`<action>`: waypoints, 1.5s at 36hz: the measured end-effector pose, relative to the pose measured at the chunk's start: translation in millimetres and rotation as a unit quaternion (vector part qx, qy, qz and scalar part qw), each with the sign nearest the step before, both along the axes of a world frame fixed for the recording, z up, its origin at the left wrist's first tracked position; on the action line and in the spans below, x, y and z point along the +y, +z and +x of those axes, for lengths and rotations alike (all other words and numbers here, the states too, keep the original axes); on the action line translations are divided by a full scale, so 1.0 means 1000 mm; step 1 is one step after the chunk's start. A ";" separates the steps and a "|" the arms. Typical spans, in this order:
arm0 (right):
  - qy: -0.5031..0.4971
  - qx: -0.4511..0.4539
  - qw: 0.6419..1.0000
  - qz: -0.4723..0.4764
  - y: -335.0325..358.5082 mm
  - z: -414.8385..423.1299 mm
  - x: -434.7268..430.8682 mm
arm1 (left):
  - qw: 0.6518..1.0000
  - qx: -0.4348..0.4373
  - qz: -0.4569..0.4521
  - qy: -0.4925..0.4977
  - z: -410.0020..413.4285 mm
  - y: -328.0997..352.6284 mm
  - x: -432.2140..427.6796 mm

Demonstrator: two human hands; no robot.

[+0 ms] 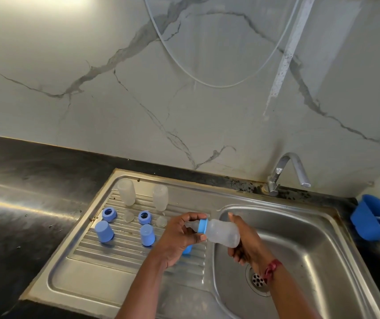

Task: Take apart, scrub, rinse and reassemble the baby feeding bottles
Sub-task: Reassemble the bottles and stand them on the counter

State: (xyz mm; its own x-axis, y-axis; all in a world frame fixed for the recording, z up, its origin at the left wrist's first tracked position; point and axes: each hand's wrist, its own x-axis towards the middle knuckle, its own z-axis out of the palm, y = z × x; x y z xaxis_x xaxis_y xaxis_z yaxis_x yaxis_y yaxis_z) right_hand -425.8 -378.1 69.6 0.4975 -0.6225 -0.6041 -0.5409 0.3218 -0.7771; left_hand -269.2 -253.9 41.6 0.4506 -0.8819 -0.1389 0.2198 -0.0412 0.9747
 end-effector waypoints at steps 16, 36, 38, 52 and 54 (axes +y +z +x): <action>-0.003 -0.076 0.997 -0.026 -0.009 0.003 -0.001 | 0.962 0.270 -0.019 0.047 -0.009 -0.010 -0.003; 0.015 -0.127 0.981 -0.145 0.000 -0.004 -0.002 | 0.989 0.145 0.023 0.025 0.003 0.004 -0.001; 0.010 -0.110 0.984 -0.141 0.002 -0.002 0.003 | 0.988 0.152 0.022 0.023 0.002 0.004 -0.001; 0.113 -0.144 0.957 -0.225 -0.003 -0.014 -0.007 | 0.972 0.229 0.020 0.051 0.002 0.005 -0.001; 0.112 -0.142 0.955 -0.233 -0.003 -0.013 -0.008 | 0.974 0.222 0.025 0.042 0.003 0.004 -0.002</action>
State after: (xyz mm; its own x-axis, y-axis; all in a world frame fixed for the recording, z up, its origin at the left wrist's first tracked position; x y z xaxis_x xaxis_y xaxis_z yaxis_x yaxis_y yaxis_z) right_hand -438.3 -385.8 67.0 0.7523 -0.6500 -0.1075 -0.3009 -0.1938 -0.9338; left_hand -265.9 -255.9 45.3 0.4065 -0.8319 -0.3778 0.6239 -0.0493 0.7800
